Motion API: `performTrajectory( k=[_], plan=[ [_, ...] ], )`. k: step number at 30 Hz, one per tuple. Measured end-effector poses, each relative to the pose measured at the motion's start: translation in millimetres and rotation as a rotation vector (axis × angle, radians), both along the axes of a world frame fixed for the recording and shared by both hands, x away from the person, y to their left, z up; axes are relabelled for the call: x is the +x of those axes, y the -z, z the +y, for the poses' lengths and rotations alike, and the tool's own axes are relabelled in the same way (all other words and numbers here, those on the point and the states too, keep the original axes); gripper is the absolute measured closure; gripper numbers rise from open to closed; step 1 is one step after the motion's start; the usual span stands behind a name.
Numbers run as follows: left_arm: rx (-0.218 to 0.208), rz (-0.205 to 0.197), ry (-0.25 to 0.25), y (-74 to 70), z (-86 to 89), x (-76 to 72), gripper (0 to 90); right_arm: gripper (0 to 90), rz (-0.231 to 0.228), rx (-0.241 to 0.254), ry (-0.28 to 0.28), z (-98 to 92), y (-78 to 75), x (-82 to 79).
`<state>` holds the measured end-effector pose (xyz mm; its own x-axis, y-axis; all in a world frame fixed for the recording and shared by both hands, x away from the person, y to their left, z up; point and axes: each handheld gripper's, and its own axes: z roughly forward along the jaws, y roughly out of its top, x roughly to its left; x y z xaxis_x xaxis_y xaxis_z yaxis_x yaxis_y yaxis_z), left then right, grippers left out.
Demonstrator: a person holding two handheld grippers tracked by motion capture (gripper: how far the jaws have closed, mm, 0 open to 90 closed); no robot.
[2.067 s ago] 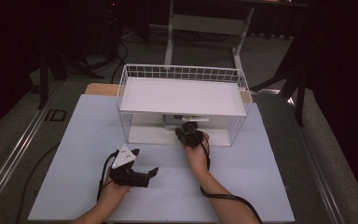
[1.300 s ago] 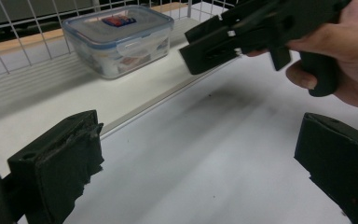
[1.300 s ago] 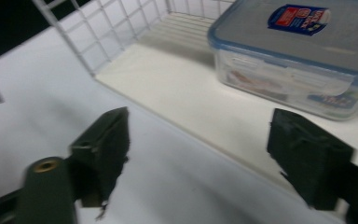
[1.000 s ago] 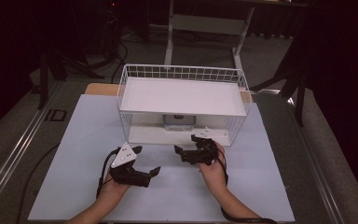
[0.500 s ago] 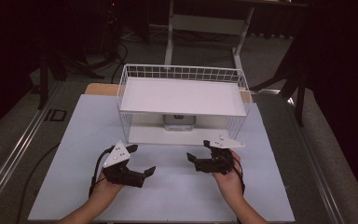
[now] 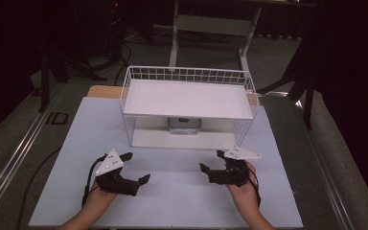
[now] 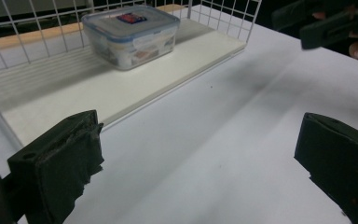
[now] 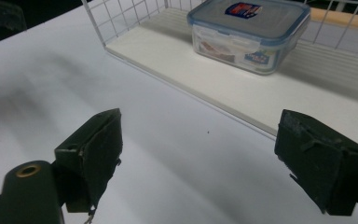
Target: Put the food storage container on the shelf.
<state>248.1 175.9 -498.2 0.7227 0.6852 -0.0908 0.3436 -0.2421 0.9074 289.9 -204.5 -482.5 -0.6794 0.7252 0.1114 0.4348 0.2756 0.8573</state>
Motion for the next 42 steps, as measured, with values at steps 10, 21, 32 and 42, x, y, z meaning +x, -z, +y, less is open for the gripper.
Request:
performTrajectory(
  k=[10, 21, 32, 42],
  plan=[
    [-0.008, 0.014, -0.027, 0.6, 24.7, -6.5, 1.5, 15.0, -0.008, 0.007, -0.003, -15.5, -2.7, -12.5],
    [-0.040, -0.009, -0.033, -4.4, 38.5, -18.8, 1.5, 15.1, -0.012, 0.005, -0.013, -40.4, -3.6, -27.4],
    [-0.067, -0.005, -0.049, 3.7, 42.4, -16.0, 1.5, 15.1, -0.030, 0.047, 0.008, -63.8, 0.1, -28.7],
    [-0.069, 0.022, -0.063, 8.0, 40.1, -12.2, 1.6, 15.1, -0.025, 0.021, 0.031, -69.8, 6.5, -22.9]
  ],
)
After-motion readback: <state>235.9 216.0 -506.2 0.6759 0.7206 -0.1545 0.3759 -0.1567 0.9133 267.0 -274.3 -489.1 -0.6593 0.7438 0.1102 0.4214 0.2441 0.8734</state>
